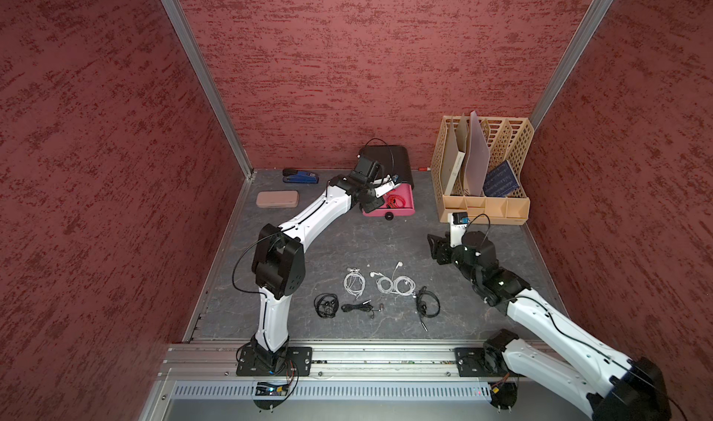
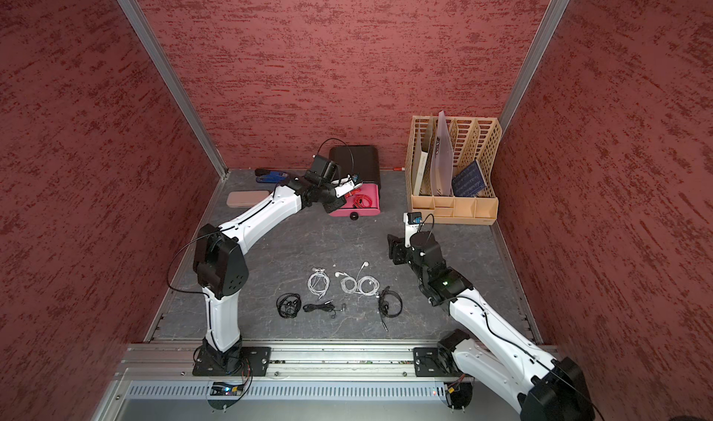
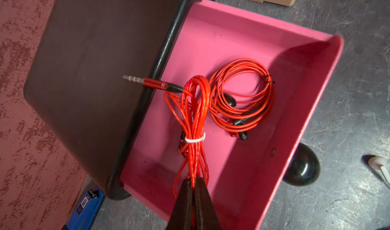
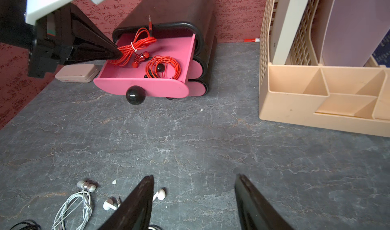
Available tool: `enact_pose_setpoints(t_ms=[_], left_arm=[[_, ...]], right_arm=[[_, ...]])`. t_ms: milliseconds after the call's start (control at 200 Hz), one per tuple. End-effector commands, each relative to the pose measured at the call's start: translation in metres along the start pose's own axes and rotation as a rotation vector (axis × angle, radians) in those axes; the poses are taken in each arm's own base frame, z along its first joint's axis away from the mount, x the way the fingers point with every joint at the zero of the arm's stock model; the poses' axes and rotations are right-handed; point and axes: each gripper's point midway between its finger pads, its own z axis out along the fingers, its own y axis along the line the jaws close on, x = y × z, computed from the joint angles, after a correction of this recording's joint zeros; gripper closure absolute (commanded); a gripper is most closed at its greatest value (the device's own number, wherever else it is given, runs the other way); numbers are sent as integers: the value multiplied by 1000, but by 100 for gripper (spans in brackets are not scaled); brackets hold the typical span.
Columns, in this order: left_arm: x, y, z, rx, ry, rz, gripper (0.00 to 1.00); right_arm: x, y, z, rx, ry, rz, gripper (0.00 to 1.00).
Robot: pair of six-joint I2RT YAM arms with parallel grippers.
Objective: Place the wired earphones into the drawer by color
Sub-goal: Place the wired earphones in the drawer.
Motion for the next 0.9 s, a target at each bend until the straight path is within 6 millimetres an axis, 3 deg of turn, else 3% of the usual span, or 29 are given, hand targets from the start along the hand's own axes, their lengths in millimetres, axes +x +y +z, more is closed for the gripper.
enact_pose_setpoints(t_ms=[0, 110, 321, 516, 601, 741, 892], left_arm=[[-9, 3, -2, -17, -14, 17, 97], [-12, 0, -3, -14, -19, 21, 77], [-22, 2, -16, -36, -52, 18, 62], [-35, 16, -46, -151, -147, -52, 44], [-42, 23, -65, -203, -224, -112, 31], [-45, 22, -83, -189, -288, -198, 20], [-45, 25, -89, -154, -290, -320, 17]], right_arm=[[0, -6, -2, 23, -12, -7, 35], [0, -6, -2, 24, -12, -7, 35], [0, -6, -2, 25, -12, -7, 35], [0, -5, -2, 22, -12, -5, 35], [0, -5, -3, 20, -12, -6, 35], [-1, -5, -3, 19, -15, -4, 35], [-1, -5, -3, 19, -17, -3, 35]])
